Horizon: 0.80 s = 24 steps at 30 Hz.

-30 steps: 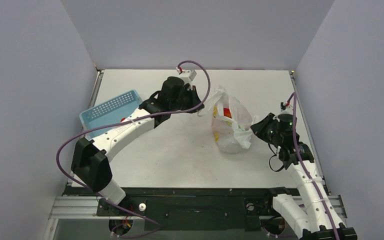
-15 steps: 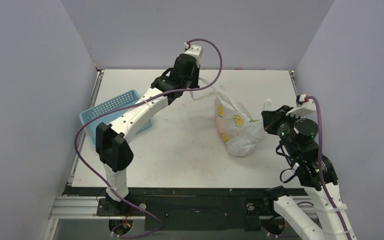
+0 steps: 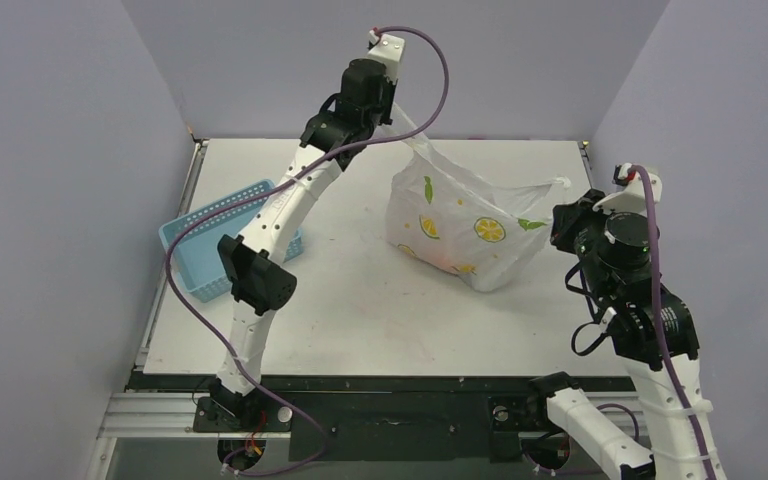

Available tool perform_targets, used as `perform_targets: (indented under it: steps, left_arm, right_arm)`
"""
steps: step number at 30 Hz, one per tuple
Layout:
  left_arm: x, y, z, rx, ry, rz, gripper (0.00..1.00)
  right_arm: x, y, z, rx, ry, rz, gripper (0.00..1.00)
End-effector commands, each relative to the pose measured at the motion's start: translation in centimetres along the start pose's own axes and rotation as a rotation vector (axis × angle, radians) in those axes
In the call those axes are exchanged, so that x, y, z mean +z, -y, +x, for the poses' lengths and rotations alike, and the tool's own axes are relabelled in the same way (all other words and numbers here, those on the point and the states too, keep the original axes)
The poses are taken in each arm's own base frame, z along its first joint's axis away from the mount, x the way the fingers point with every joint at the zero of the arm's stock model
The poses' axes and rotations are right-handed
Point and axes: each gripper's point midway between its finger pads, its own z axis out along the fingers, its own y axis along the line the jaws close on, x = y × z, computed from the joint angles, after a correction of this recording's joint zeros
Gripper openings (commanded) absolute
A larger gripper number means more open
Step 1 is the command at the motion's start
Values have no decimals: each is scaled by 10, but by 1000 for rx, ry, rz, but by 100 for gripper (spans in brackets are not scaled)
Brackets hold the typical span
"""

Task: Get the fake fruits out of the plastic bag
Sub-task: Adjust the plastic bag at the center of the board.

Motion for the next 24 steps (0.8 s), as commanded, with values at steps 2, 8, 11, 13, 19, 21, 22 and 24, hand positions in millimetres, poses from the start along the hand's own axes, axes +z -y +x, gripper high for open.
perform_targets:
  steps: [2,8,11,13,19,21,22,24]
  left_arm:
    - [16,-13,-5,58,34,-24,0]
    - [11,16,-16,57,73,141,0]
    - [6,17,-9,56,38,152,0]
    - [0,14,-2,46,-3,151,0]
    - [-40,17,35,-72,-213,242,39]
    - [-59,15,41,-130,-255,247,45]
    - [-76,10,25,-151,-220,251,48]
    - [-98,5,22,-193,-205,251,51]
  right_arm:
    - [-7,10,-18,-41,43,64,0]
    - [-11,-8,5,-30,-9,-69,0]
    - [-18,-46,46,-19,-124,-318,0]
    - [-27,-60,74,-41,-201,-425,0]
    - [-47,-71,133,-82,-332,-564,0]
    - [-51,-76,142,-69,-355,-596,0]
    - [-50,-76,147,-67,-364,-592,0]
    - [-52,-79,150,-56,-366,-595,0]
